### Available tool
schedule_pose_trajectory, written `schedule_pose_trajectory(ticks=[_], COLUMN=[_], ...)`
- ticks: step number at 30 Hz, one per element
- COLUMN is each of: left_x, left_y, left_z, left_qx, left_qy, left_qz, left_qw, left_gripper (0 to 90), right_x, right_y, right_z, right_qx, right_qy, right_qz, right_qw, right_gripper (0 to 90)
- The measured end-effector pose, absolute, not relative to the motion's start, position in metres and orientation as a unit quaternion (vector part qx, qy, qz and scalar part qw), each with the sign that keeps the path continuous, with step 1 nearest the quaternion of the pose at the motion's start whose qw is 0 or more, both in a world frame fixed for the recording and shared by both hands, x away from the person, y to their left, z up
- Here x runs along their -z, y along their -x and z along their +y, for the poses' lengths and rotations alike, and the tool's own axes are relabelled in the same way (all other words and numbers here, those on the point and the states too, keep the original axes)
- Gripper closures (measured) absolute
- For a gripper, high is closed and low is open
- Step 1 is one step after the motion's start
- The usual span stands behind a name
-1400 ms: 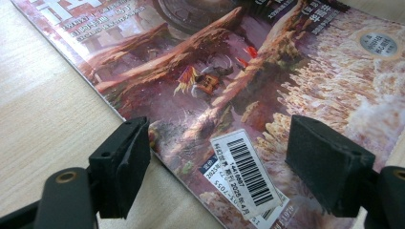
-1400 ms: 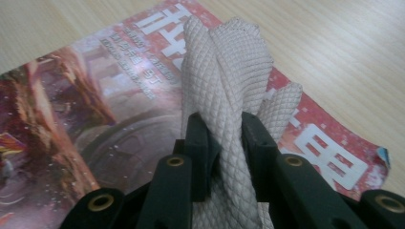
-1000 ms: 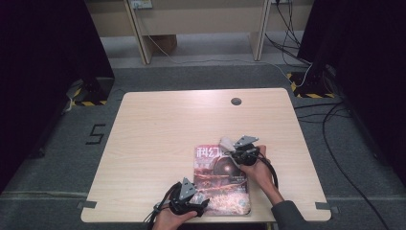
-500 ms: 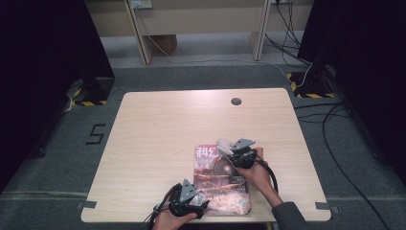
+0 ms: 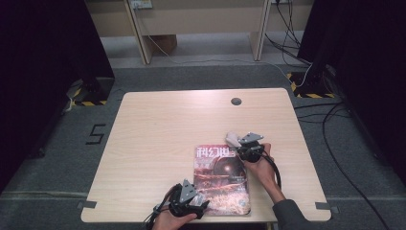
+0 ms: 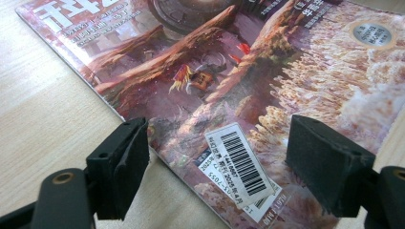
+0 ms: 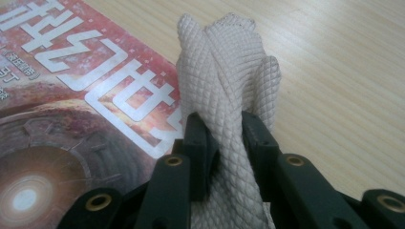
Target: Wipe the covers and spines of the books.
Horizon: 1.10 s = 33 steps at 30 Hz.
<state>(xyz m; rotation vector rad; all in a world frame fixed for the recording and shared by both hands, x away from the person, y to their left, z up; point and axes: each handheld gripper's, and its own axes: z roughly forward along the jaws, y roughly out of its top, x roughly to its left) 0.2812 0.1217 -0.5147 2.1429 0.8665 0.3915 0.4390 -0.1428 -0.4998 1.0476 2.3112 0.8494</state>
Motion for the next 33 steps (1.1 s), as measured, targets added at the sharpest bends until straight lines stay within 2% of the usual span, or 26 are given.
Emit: schedule_pose_trajectory(ticks=[8, 13, 18, 24, 33], left_x=[0.515, 0.515, 0.515, 0.515, 0.515], left_y=[-0.281, -0.281, -0.281, -0.28, -0.281], left_z=[0.122, 0.122, 0.122, 0.122, 0.122], left_qx=[-0.156, -0.156, -0.157, -0.157, -0.156], left_qy=[-0.843, -0.843, -0.841, -0.841, -0.841], left_qz=[0.339, 0.339, 0.34, 0.34, 0.342], left_qw=[0.388, 0.388, 0.39, 0.389, 0.389], left_gripper=[21.5, 21.5, 21.5, 21.5, 20.8], right_x=[0.499, 0.5, 0.5, 0.5, 0.499], right_y=[-0.424, -0.429, -0.439, -0.44, -0.429], right_z=[-0.124, -0.127, -0.141, -0.145, -0.13], right_qx=[-0.321, -0.326, -0.314, -0.313, -0.32], right_qy=[-0.351, -0.354, -0.377, -0.387, -0.356], right_qz=[0.857, 0.854, 0.841, 0.837, 0.854], right_qw=[0.198, 0.197, 0.227, 0.23, 0.203], right_gripper=[75.3, 73.2, 73.2, 73.9, 73.6])
